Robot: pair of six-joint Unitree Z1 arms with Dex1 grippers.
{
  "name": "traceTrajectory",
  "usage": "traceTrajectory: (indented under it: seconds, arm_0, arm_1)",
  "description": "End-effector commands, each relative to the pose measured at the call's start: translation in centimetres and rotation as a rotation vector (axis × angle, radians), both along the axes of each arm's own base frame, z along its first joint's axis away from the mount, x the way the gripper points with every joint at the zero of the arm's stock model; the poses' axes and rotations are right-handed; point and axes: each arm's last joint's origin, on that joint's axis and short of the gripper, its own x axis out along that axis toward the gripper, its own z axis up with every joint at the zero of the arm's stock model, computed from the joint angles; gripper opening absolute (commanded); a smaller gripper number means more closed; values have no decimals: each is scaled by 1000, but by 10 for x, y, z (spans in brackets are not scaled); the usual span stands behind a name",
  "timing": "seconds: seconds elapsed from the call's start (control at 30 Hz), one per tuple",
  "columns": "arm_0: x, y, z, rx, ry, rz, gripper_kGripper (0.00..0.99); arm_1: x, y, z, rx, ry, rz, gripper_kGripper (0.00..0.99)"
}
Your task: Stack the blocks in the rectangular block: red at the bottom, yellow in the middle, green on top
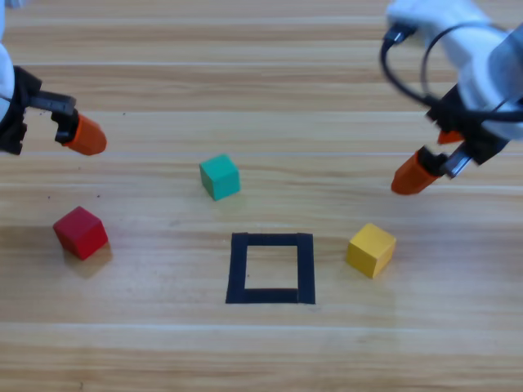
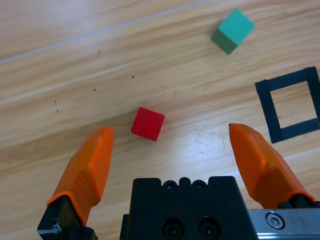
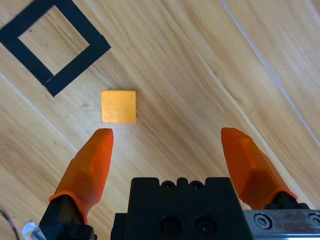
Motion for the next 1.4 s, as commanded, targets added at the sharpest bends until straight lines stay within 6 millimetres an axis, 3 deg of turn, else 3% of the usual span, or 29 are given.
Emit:
traceTrajectory:
  seconds: [0.03, 0.3, 0.53, 0.73, 0.97, 1.0, 1.03, 1.07, 1.1, 1.17, 1.4]
  arm_0:
    - [26, 5, -27, 11, 134, 188, 990]
    - [58, -13, -51, -70, 319, 605, 990]
    - [93, -21, -62, -135, 470, 843, 990]
    - [110, -8, -90, -139, 580, 1002, 986]
    - [116, 6, -100, -179, 605, 1085, 959]
    - [115, 7, -102, -183, 606, 1097, 959]
    - [114, 7, -104, -192, 608, 1109, 959]
    - [112, 7, -105, -203, 609, 1113, 960]
    - [110, 8, -107, -215, 608, 1125, 959]
    - [104, 9, -111, -254, 599, 1127, 959]
    - [97, 11, -122, -326, 569, 1139, 959]
  arm_1:
    - [15, 28, -52, -106, 97, 41, 950]
    - [-5, 61, -84, -194, 156, 195, 950]
    - [-3, 72, -105, -228, 186, 224, 948]
    - [5, 81, -124, -263, 217, 223, 922]
    - [14, 92, -143, -305, 269, 226, 808]
    - [15, 92, -145, -308, 275, 227, 776]
    - [15, 93, -145, -309, 276, 227, 684]
    - [15, 93, -146, -311, 281, 227, 518]
    - [16, 92, -145, -308, 281, 225, 265]
    - [18, 89, -144, -305, 283, 207, 3]
    - [27, 73, -125, -254, 286, 16, 0]
